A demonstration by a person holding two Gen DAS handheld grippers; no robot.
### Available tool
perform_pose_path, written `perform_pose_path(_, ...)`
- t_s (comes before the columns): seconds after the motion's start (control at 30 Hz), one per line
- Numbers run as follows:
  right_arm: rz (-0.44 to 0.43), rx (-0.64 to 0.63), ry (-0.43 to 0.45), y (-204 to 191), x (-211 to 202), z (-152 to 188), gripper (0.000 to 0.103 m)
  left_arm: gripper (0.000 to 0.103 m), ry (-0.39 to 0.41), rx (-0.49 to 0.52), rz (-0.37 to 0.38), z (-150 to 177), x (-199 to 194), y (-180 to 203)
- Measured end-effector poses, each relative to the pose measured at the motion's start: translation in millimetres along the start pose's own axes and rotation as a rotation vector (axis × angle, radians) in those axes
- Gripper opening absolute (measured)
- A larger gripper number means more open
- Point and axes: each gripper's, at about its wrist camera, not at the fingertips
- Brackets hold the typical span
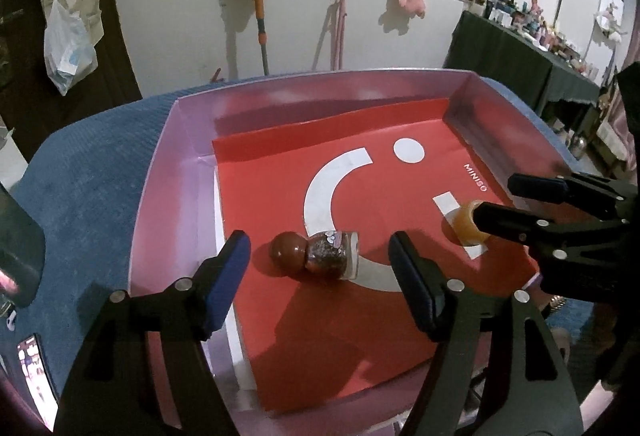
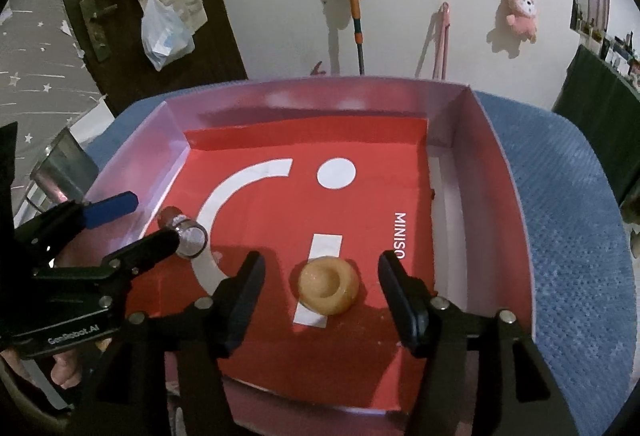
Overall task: Organize rigid objects
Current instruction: 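Withdraw both tools from the box back toward the remaining items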
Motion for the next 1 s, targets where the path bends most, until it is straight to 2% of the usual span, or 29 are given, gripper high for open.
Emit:
perform_pose_path(0.13,-0.012,-0.012,0.038,-5.9,-14.5,2.8,0.069,0.071,0.028,0.005,-0.015,2.6,-12.3,4.0)
perform_pose_path(0.27,-0.027,-0.024,0.068,-11.9,-28.7,6.9,0.079,0.071,0.037,0.011,-0.032,5.6,-23.0,8.7)
perform_pose_path(0.6,-0.067,-0.03,0.121,-21.1,-57.3,21.4,0.088,0.085,0.072,-0.004,-0.036,18.7,-40.8,14.9)
perform_pose_path(0.7,-0.08,-0.031,0.139,-21.7,-65.0,28.4,0.093,0.087,0.085,0.0,-0.05,23.0,-46.5,18.4)
perform_pose_path(0.8,-0.082,-0.043,0.168,-23.3,-71.9,35.7,0.099,0.095,0.097,0.002,-0.057,27.3,-52.4,21.8)
perform_pose_path(0.87,-0.087,-0.051,0.185,-24.6,-76.2,41.0,0.103,0.095,0.105,-0.007,-0.048,30.1,-55.7,22.7)
perform_pose_path(0.97,-0.094,-0.054,0.204,-24.4,-81.4,47.1,0.103,0.096,0.112,-0.02,-0.036,34.4,-59.8,23.4)
perform_pose_path(1.0,-0.098,-0.053,0.209,-24.0,-83.4,49.5,0.103,0.1,0.114,-0.023,-0.038,36.1,-61.2,24.1)
Point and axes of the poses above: each gripper's, at about its wrist camera, not at the fingertips, and x roughly the way its jaws point, y to its right, z to its underside, and after that the axes turned 14 degrees about x, right-handed
